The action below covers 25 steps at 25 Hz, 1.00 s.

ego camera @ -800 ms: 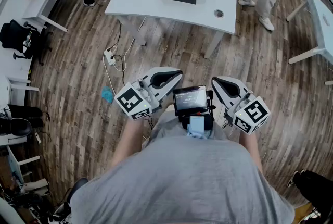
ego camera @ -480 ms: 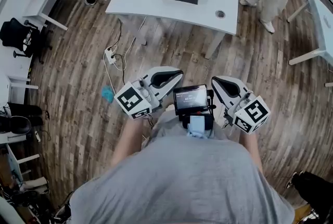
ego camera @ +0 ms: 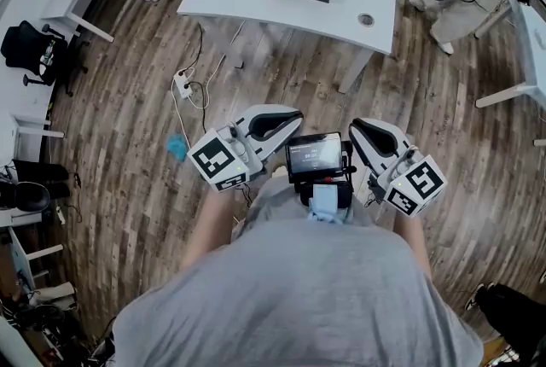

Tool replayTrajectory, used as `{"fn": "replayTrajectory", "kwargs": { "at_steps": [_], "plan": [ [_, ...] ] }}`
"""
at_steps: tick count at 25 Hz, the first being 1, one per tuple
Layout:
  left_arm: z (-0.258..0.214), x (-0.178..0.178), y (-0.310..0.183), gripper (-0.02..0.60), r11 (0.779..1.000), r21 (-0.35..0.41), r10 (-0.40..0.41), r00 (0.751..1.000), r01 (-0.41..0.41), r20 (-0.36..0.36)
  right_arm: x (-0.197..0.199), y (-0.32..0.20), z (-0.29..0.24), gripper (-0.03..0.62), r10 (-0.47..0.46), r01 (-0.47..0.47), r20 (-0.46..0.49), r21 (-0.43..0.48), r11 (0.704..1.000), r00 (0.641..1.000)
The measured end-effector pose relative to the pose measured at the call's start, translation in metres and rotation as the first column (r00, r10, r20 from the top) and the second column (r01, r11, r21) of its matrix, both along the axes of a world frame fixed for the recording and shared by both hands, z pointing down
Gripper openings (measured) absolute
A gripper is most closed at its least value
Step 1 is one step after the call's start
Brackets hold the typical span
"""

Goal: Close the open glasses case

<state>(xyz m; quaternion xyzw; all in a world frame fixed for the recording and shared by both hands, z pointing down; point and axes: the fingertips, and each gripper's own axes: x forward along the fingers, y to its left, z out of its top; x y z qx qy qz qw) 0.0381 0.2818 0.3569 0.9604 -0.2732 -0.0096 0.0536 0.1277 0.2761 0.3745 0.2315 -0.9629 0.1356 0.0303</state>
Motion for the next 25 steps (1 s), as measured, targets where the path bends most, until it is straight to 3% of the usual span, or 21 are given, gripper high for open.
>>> {"fn": "replayTrajectory", "kwargs": {
  "at_steps": [25],
  "plan": [
    [0.015,0.01,0.003,0.02,0.999,-0.039,0.001,1.0,0.0,0.012,0.004,0.007,0.01,0.034,-0.042,0.042,-0.022,0.008,0.999,0.999]
  ]
}}
